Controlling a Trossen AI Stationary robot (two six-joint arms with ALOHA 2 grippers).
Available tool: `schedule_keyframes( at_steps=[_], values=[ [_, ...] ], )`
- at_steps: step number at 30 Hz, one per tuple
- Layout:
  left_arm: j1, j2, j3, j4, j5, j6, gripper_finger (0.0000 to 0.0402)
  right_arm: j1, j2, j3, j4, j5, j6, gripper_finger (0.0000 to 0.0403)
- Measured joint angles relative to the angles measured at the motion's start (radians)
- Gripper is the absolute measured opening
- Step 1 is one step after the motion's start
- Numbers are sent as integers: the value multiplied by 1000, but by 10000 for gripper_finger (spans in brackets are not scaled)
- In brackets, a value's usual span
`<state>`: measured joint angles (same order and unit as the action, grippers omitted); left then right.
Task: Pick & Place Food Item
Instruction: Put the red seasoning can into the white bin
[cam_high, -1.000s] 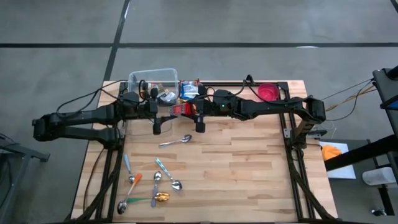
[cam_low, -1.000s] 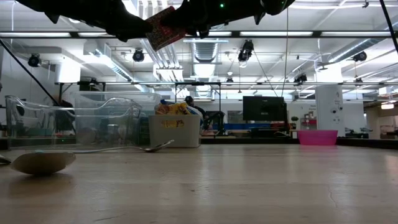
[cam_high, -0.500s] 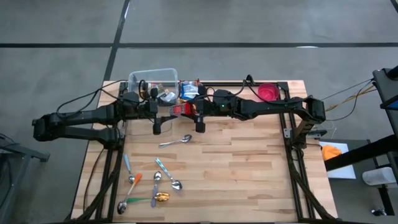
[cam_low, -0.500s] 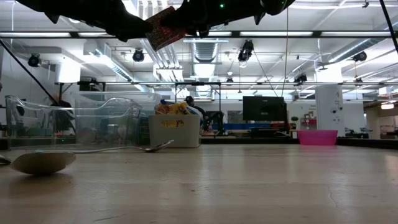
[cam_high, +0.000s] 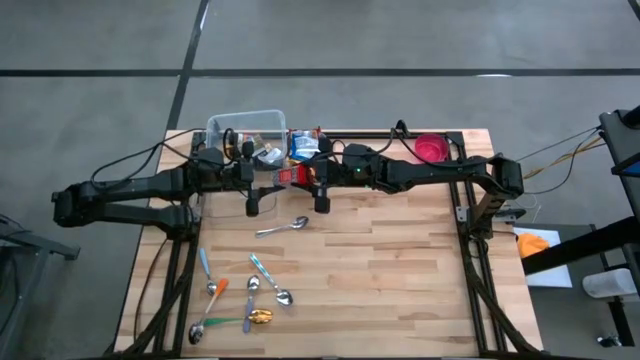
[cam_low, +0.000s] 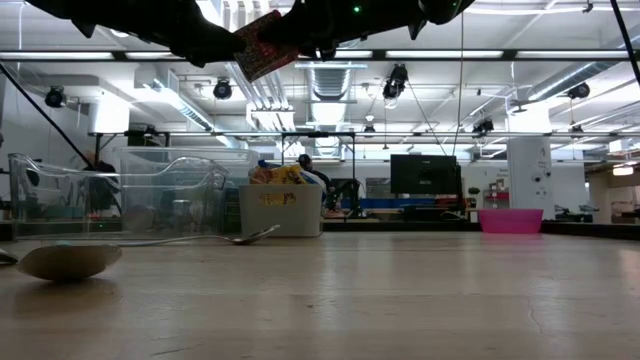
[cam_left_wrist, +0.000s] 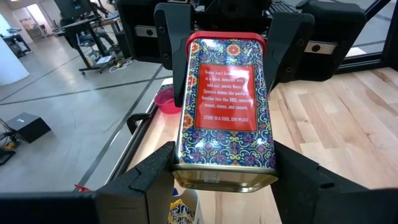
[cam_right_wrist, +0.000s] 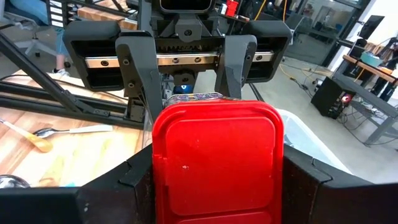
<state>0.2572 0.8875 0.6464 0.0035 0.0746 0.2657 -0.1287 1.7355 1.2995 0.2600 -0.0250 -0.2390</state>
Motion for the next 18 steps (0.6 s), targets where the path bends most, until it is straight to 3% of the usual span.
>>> schedule_keyframes(
  at_steps=[9,18],
  values=[
    [1,0,0,2,-1,-5,206,0,0,0,0,3,4,231],
    [1,0,1,4,-4,-5,206,0,1,0,-2,2,82,342]
  ],
)
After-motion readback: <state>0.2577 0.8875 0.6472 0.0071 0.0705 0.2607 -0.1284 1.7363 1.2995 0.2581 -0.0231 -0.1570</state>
